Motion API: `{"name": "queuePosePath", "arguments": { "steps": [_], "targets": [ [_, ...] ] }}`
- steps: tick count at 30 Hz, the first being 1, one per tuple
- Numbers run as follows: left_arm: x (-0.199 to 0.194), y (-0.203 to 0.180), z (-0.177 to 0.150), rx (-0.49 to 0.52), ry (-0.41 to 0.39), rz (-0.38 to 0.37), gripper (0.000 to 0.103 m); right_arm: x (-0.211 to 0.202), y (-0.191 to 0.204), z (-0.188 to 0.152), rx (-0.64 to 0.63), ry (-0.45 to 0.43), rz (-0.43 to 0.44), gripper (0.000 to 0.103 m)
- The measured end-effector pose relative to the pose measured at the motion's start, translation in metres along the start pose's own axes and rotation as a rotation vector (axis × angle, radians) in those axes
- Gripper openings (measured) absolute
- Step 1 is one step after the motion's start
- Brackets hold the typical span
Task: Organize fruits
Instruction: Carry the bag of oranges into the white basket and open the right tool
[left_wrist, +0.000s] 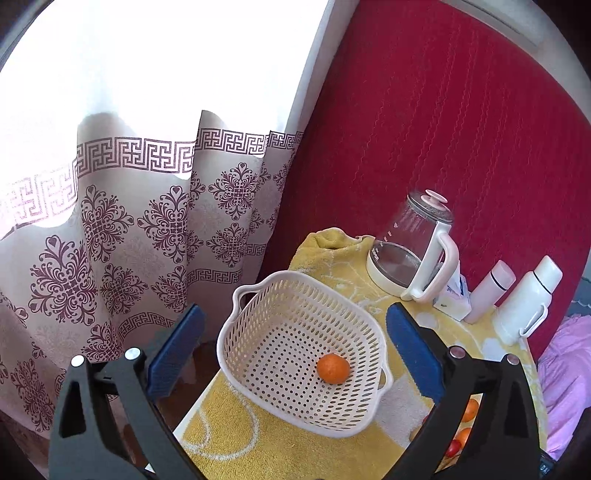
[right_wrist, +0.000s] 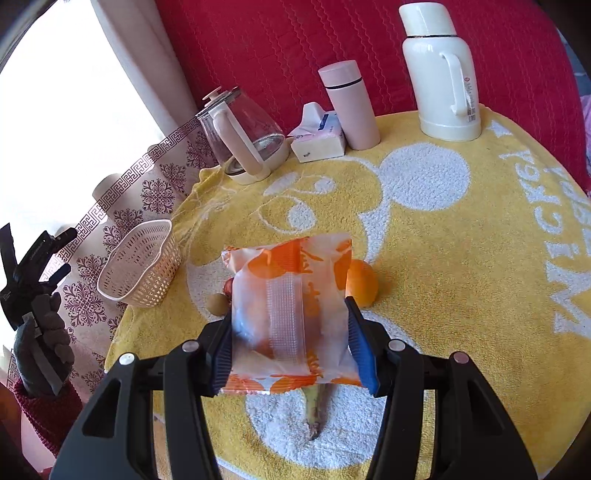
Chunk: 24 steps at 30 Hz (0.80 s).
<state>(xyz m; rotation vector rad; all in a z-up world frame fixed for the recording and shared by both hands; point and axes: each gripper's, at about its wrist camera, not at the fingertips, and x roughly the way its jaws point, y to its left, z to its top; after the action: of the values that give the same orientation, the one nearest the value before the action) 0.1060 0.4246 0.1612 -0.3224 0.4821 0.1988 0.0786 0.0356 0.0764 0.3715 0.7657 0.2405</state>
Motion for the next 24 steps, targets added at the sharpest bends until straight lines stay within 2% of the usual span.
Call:
{"name": "queuePosePath", "arguments": {
  "steps": [8,15,19,24],
  "targets": [
    [-0.012,0.027,0.013,-0.060,-0.024,0.002,0.100,0.051,0.109,0.034,-0.129,0.039,0.144,0.054],
    [-0.013,0.041,0.019,-0.100,-0.031,-0.002,0.100,0.102,0.203,0.039,-0.253,0.101,0.219,0.054],
    [-0.012,0.043,0.020,-0.100,-0.030,-0.010,0.100,0.128,0.232,0.036,-0.291,0.133,0.213,0.054],
    [-0.013,0.046,0.022,-0.112,-0.040,-0.004,0.100,0.153,0.244,0.035,-0.283,0.159,0.195,0.054]
  ]
}}
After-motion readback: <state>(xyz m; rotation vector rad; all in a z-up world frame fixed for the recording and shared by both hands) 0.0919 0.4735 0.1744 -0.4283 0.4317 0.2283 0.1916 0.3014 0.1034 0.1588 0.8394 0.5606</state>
